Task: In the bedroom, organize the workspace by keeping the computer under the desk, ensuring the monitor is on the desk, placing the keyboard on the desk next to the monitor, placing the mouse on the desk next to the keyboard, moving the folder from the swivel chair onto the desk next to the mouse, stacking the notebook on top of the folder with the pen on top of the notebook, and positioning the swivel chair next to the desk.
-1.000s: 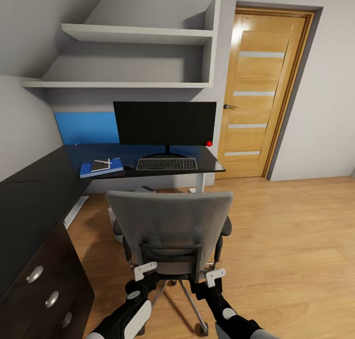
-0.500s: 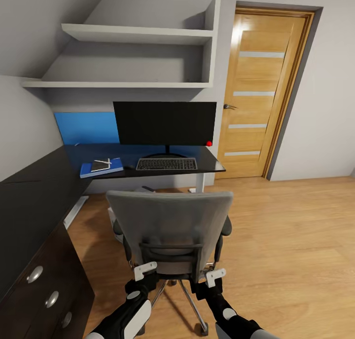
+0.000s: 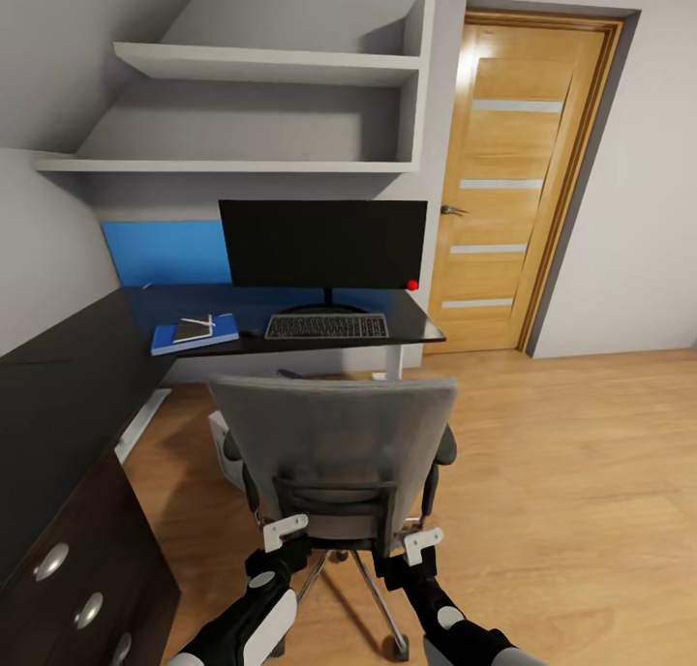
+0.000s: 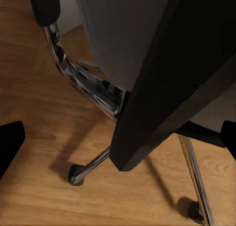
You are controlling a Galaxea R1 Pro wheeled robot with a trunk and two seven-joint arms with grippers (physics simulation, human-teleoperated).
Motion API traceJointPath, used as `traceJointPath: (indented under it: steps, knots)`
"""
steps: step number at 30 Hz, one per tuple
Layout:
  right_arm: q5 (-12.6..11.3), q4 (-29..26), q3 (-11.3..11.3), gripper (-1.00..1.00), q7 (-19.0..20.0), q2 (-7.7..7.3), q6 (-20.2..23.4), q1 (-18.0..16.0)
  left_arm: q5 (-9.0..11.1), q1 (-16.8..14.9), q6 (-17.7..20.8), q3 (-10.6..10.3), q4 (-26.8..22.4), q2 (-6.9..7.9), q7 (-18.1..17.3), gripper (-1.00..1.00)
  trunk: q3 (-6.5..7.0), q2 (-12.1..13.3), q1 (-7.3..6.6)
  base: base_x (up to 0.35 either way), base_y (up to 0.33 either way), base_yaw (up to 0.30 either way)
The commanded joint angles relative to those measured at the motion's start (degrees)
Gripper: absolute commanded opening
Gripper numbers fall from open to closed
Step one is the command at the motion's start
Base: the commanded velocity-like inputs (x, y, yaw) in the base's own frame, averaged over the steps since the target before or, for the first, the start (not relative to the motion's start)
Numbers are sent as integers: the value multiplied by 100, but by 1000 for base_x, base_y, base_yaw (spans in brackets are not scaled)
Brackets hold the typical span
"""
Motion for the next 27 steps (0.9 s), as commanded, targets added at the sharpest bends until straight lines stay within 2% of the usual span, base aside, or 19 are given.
traceJointPath:
  steps: [1, 15, 27]
  knots:
    - [-34, 4, 5, 100, -48, 0, -18, -6, 42, -7, -31, -41, -3, 7, 42, 100, -5, -2, 1, 157, 0, 0]
    - [-34, 7, 5, 100, -48, 0, -18, -6, 43, -7, -40, -41, -3, 15, 35, 100, -5, -2, 1, 95, 0, 0]
    - [-39, 14, 5, 100, -39, -2, -18, 3, 44, -7, -38, -41, 6, 24, 26, 100, -5, -2, 1, 234, 0, 0]
